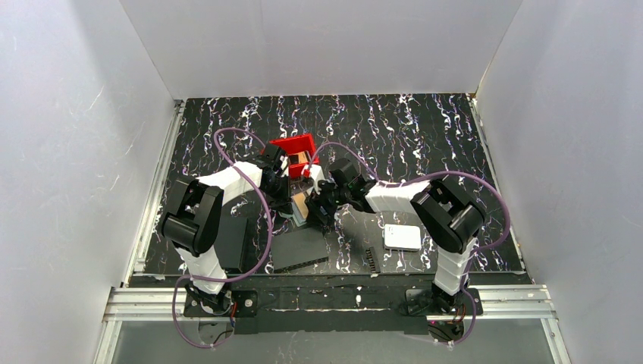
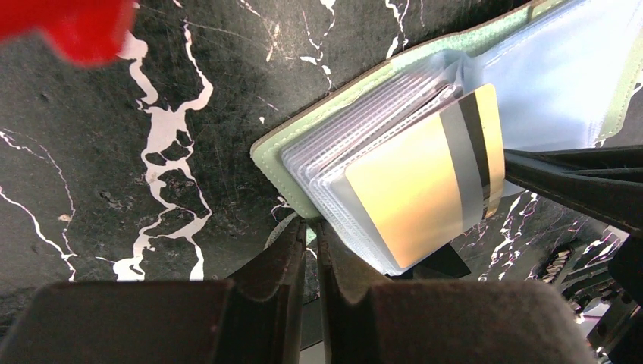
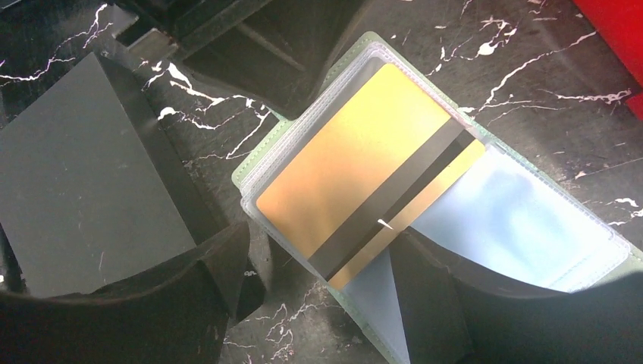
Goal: Put the credit cards into the card holder
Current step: Insert the credit card into the card holder.
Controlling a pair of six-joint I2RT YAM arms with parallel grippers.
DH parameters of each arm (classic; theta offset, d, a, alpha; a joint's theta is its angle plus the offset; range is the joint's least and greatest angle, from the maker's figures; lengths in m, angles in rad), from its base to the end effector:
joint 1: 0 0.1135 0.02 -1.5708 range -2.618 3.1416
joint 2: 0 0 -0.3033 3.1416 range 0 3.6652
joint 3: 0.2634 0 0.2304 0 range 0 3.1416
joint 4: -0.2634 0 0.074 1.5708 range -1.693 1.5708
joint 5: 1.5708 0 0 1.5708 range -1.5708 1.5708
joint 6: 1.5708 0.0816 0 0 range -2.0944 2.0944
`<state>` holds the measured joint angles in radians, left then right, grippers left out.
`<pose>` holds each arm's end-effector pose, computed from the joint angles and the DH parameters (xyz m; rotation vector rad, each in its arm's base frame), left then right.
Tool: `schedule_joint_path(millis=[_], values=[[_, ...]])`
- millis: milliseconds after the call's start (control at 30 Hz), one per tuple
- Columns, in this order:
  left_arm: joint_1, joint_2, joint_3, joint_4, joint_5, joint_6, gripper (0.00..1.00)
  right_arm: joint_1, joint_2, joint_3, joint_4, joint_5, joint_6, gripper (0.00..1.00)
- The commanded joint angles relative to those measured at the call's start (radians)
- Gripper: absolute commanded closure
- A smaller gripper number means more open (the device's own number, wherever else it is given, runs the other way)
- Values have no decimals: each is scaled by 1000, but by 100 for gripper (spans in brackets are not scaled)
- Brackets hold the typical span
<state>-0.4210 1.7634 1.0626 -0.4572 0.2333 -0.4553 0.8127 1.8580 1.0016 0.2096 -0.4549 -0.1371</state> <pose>0.3102 -0.1596 0.1731 0.0208 2.8157 -0.5488 0.2590 0.3257 0.1868 -1.2688 1.8965 0.8691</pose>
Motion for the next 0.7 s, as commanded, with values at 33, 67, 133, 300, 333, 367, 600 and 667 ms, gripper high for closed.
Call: schedule_joint_path(millis=[33, 67, 133, 300, 333, 367, 600, 667], values=[[-16, -14, 32, 128, 63, -11, 91, 88, 6, 7, 44, -158, 1, 25], [-17, -12, 31, 136, 74, -16, 91, 98, 12, 18, 45, -148, 1, 25], [-21, -7, 37, 140, 89, -18, 92, 116, 21, 45, 39, -121, -5, 24], [-28, -9, 48, 144, 98, -1, 92, 166, 15, 81, -39, -32, -97, 24], [-28, -8, 51, 144, 98, 1, 92, 181, 14, 87, -56, -6, -119, 24], [-27, -4, 56, 143, 99, 5, 92, 201, 14, 94, -72, 17, -144, 24], [-27, -5, 74, 121, 89, 18, 92, 213, 27, 101, -76, 125, -82, 23], [-27, -22, 66, 97, 80, 22, 90, 168, 3, 62, -25, 134, 18, 22]])
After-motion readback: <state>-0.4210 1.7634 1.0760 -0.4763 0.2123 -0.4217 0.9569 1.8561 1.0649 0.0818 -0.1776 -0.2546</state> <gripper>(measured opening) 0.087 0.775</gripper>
